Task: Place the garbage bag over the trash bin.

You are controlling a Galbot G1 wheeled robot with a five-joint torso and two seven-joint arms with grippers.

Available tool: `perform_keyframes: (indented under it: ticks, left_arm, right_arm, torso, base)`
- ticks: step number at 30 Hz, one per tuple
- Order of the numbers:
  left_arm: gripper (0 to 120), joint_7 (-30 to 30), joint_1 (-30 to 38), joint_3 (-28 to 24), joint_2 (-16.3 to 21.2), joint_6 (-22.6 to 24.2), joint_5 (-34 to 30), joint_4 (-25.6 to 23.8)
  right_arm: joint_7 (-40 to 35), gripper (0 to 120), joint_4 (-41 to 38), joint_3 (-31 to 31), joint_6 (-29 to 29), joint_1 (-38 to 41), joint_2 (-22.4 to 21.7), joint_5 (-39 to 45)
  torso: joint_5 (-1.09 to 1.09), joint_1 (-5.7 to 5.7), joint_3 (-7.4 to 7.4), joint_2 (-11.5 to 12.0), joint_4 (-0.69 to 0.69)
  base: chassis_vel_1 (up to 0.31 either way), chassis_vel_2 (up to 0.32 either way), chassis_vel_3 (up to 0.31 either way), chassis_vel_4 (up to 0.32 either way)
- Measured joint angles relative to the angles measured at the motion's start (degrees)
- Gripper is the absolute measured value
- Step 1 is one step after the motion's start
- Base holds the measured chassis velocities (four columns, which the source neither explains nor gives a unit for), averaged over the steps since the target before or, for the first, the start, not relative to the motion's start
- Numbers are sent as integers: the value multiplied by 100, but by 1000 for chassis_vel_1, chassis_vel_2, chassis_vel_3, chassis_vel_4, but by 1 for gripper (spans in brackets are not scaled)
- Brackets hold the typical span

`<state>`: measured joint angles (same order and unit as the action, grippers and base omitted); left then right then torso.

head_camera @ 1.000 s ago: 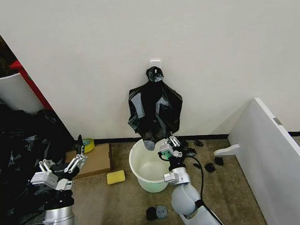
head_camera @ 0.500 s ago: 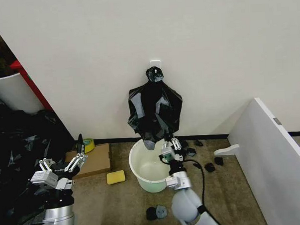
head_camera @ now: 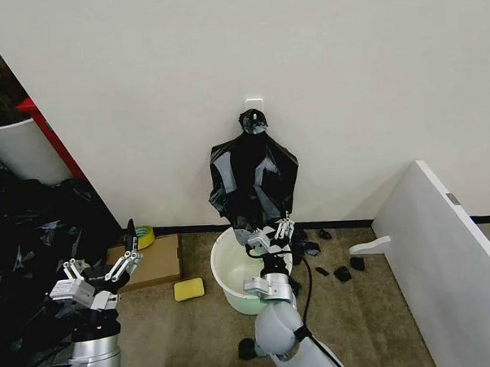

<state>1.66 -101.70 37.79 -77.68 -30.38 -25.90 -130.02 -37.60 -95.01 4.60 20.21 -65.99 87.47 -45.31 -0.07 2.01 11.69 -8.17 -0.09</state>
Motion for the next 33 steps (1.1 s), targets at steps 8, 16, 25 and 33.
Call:
perform_keyframes:
  ticks: [8,16,25,33]
  left_arm:
    - [100,-2,22,-13,-16,-10,-5,41]
    - [100,-2,45,-28,-31,-5,8,54]
    - [100,-2,16,-2,-26,-7,4,42]
    - [100,-1,48,-34,-45,-8,6,64]
  right_arm:
    - [79,100,-48,210,269,108,-138,334]
    - [160,100,-103,354,715,391,-190,974]
    - [240,94,-36,187,774,560,-261,872]
    - [317,68,-97,12,710,455,-351,683]
  torso:
    - [22,0,0,0,-12]
    - [16,0,1,0,-8]
    - [11,0,1,0,-6]
    - [10,0,0,0,-6]
  base:
    - [0,0,0,0]
    - [0,0,0,0]
    - [0,0,0,0]
    - [0,0,0,0]
